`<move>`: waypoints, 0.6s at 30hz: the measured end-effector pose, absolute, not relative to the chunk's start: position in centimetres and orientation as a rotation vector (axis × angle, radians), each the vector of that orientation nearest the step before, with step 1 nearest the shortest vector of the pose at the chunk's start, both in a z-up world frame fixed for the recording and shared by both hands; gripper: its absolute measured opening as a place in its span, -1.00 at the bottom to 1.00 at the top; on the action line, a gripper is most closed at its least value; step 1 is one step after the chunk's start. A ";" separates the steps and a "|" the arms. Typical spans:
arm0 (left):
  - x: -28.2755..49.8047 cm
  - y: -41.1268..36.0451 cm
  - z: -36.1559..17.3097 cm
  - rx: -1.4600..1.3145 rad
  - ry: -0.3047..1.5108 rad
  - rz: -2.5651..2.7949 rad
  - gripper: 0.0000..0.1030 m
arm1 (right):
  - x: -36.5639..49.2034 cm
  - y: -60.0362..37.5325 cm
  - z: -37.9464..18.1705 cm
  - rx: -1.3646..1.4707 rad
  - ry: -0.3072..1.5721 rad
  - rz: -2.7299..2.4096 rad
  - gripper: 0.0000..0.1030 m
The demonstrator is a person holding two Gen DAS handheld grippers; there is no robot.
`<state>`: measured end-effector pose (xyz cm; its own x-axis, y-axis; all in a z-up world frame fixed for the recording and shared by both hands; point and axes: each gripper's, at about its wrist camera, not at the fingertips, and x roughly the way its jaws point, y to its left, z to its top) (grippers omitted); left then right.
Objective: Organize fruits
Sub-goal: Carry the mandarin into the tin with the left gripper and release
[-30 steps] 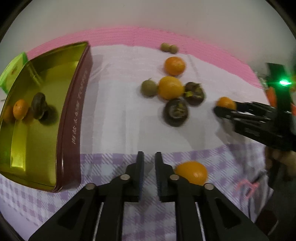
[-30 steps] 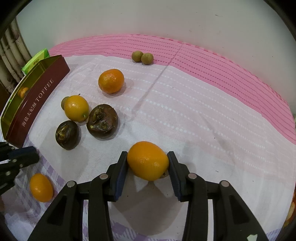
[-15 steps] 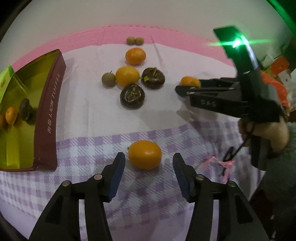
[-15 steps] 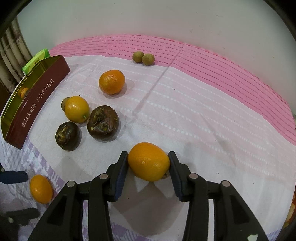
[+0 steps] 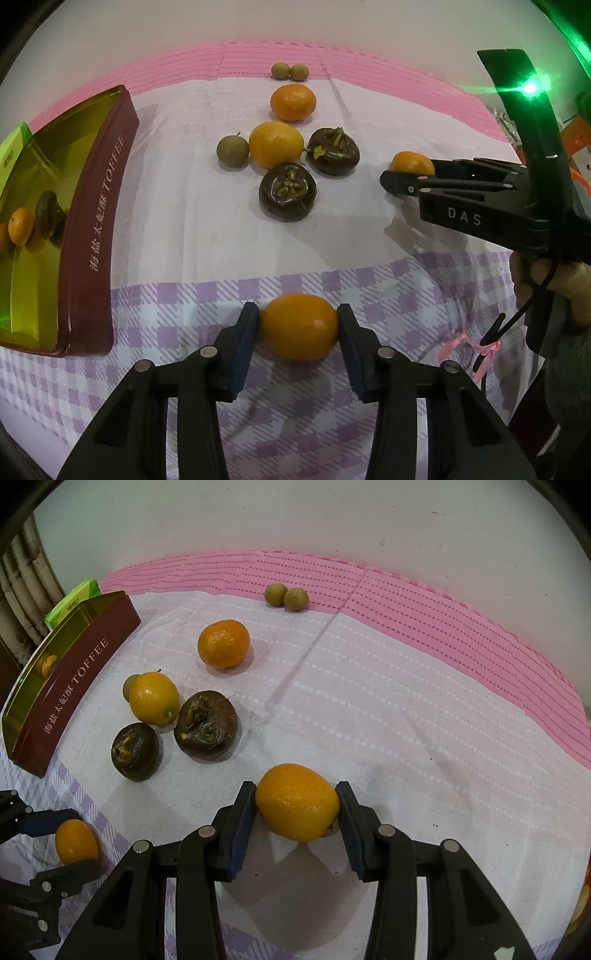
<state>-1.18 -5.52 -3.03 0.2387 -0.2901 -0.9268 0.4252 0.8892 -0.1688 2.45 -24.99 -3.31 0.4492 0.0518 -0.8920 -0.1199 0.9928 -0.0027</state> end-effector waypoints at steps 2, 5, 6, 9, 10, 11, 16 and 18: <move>-1.3 -5.4 -2.9 0.129 1.236 -0.493 -0.16 | 2.4 -25.0 -3.3 -0.069 1.100 0.106 -0.18; -1.3 -5.1 -2.8 0.140 1.227 -0.484 -0.17 | 2.4 -25.0 -3.3 -0.067 1.100 0.104 -0.18; -1.2 -4.9 -2.6 0.137 1.221 -0.480 -0.17 | 2.4 -25.0 -3.3 -0.068 1.100 0.104 -0.18; -0.8 -4.4 -1.8 0.128 1.201 -0.472 -0.17 | 2.5 -25.0 -3.3 -0.068 1.101 0.104 -0.18; -0.8 -4.2 -1.4 0.130 1.193 -0.468 -0.17 | 2.5 -25.0 -3.3 -0.069 1.103 0.103 -0.18; -0.6 -3.8 -0.9 0.134 1.180 -0.459 -0.17 | 2.6 -25.0 -3.3 -0.069 1.104 0.103 -0.18; 1.3 -1.2 2.6 0.116 1.091 -0.404 -0.17 | 2.8 -25.0 -3.3 -0.065 1.114 0.095 -0.18; 2.2 0.5 4.0 0.114 1.045 -0.369 -0.17 | 2.9 -25.0 -3.3 -0.068 1.119 0.092 -0.18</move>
<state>2.16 0.49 3.95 0.4468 -0.2435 -0.8609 0.3509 0.9328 -0.0818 2.87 -25.01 -3.30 0.4330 0.0400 -0.9005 -0.1080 0.9941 -0.0078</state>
